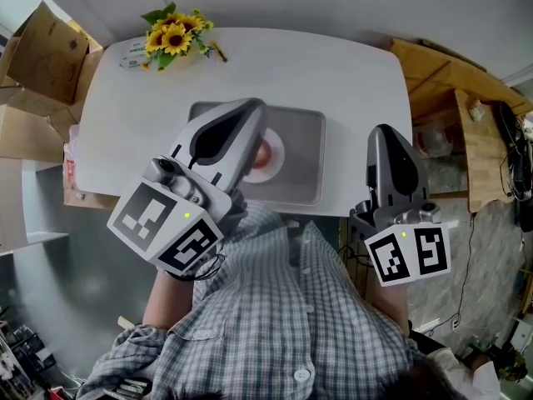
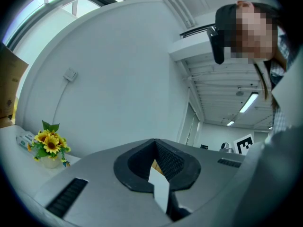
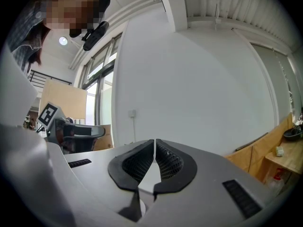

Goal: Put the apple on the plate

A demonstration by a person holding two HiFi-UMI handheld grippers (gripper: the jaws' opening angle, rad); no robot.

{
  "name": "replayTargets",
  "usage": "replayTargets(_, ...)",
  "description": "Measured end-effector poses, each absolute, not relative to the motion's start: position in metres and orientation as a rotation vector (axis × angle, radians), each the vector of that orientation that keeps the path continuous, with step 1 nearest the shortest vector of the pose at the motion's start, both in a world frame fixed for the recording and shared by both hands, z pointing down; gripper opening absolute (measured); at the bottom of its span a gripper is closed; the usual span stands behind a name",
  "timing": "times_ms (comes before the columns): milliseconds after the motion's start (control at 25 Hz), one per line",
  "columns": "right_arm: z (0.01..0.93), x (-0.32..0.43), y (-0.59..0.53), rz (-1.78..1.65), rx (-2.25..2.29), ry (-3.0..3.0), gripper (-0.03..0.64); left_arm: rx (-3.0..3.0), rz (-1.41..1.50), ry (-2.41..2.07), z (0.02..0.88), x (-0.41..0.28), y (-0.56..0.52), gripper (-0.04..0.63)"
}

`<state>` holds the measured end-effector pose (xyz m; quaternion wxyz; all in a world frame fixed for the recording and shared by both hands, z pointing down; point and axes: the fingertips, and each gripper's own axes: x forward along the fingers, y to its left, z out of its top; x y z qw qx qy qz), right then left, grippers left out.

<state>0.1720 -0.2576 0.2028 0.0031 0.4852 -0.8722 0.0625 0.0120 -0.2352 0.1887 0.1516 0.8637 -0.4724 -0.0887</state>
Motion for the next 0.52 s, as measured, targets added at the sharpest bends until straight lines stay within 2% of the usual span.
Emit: replayTargets(520,0.2107,0.1653,-0.2618,0.215,1.5,-2.716,0.029,2.471,-0.243,-1.357,0.1921,0.0055,-0.239,0.011)
